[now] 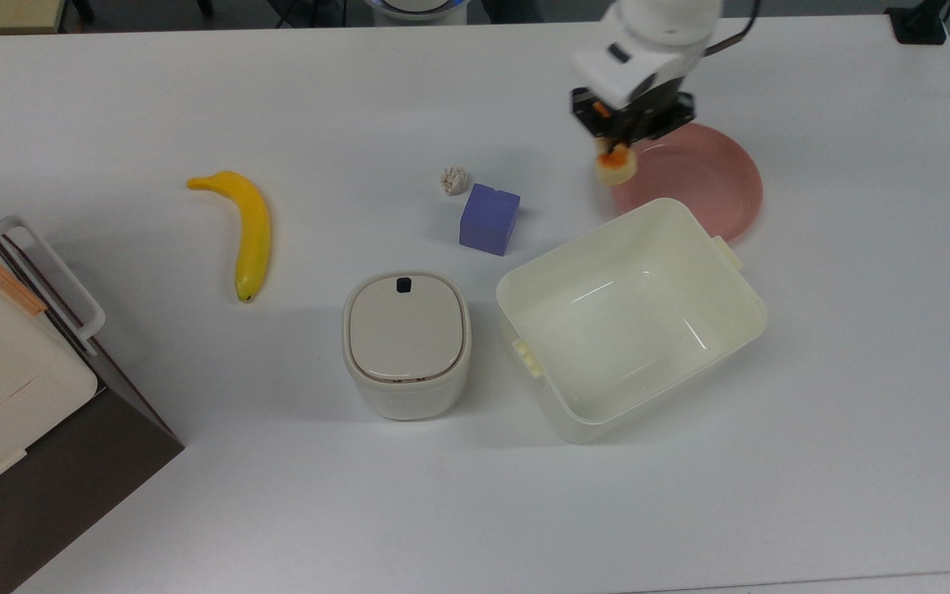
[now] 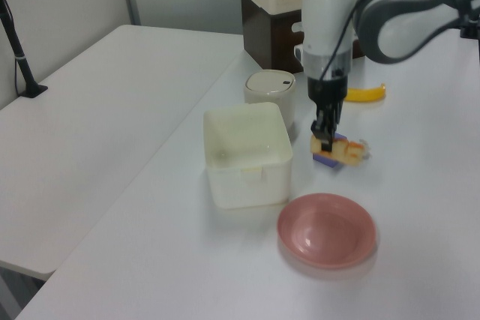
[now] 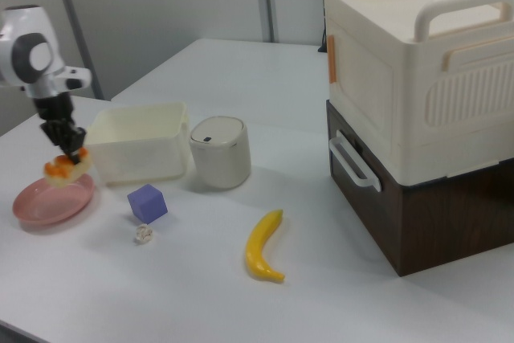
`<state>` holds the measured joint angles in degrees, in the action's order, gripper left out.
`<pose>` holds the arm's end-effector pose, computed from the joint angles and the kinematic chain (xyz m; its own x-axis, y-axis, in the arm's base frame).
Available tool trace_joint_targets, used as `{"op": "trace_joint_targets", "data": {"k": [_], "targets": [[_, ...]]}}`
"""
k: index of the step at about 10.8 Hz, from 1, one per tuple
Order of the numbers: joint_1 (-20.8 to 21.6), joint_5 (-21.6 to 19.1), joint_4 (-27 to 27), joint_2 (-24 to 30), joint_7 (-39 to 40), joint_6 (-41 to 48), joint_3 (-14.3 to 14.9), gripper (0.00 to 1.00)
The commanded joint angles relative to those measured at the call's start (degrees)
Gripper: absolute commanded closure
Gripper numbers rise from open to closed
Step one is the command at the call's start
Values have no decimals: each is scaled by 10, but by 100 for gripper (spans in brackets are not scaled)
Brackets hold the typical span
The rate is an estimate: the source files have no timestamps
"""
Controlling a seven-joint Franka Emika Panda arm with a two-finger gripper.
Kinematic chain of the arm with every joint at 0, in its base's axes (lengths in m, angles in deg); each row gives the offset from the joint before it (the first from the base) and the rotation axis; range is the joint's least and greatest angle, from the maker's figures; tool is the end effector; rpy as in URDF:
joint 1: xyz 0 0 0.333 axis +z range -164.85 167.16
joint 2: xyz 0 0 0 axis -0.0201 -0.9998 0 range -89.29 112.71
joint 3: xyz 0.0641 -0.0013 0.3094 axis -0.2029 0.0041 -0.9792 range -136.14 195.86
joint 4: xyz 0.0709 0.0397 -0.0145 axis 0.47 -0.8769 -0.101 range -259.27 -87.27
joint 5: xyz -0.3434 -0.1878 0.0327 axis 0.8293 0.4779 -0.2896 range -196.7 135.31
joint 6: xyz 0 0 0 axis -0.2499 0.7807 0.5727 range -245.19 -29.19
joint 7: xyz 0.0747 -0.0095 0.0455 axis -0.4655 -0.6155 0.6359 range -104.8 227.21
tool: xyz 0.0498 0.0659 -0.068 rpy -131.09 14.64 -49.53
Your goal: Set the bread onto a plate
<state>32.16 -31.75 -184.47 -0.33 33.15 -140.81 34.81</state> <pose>0.5505 0.2741 0.4386 0.9984 -0.0407 -0.0391 -0.0398 -0.9990 0.0221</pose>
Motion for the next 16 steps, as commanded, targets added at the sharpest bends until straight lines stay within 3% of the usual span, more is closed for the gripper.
{"op": "trace_joint_targets", "data": {"k": [1,2,4,6,7,9,11,12,16], "targets": [[65,-2,6,-26,-73,1,10,27],[76,2,31,-52,-104,1,10,0],[101,8,69,-87,-134,1,11,0],[97,19,72,-81,-134,7,10,0],[83,18,72,-63,-98,16,9,0],[1,14,70,-1,22,105,-16,0],[-141,13,67,61,161,157,-59,0],[-201,13,67,82,205,166,-66,0],[-333,2,60,95,264,163,-60,0]]}}
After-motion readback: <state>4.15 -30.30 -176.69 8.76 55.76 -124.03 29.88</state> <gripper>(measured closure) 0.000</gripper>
